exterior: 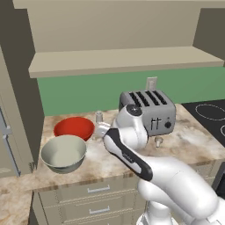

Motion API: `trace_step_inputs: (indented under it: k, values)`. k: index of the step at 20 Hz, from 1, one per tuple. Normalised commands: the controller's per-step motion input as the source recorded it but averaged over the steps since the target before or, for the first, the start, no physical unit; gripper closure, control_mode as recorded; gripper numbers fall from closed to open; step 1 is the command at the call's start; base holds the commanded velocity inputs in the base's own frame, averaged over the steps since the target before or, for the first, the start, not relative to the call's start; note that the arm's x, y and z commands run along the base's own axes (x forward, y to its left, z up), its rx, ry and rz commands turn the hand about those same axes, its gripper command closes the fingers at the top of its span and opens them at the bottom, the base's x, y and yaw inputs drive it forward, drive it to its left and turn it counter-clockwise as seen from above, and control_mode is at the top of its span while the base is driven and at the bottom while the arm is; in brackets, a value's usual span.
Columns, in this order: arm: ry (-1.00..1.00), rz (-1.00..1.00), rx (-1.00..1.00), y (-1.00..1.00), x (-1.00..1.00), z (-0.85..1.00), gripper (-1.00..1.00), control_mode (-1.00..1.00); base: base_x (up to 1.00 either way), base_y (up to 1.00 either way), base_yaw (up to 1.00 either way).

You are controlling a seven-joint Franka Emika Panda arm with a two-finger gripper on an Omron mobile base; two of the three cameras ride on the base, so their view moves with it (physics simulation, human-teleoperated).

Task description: Pick both bowls and place them on the counter. Then place the mushroom in one bowl and place the kiwi in the other bowl.

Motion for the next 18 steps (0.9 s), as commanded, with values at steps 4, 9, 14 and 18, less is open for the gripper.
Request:
trace_step_inputs:
  k: [4, 9, 14, 18]
  values:
    - [-0.12, 0.00, 0.00, 0.39, 0.00, 0.43, 1.00, -1.00, 0.00, 0.00, 0.00]
    - [-0.02, 0.01, 0.00, 0.31, 0.00, 0.50, 1.00, -1.00, 0.00, 0.00, 0.00]
    - [0.00, 0.01, 0.00, 0.44, 0.00, 0.32, 1.00, -1.00, 0.00, 0.00, 0.00]
    - [0.01, 0.00, 0.00, 0.52, 0.00, 0.15, 1.00, -1.00, 0.00, 0.00, 0.00]
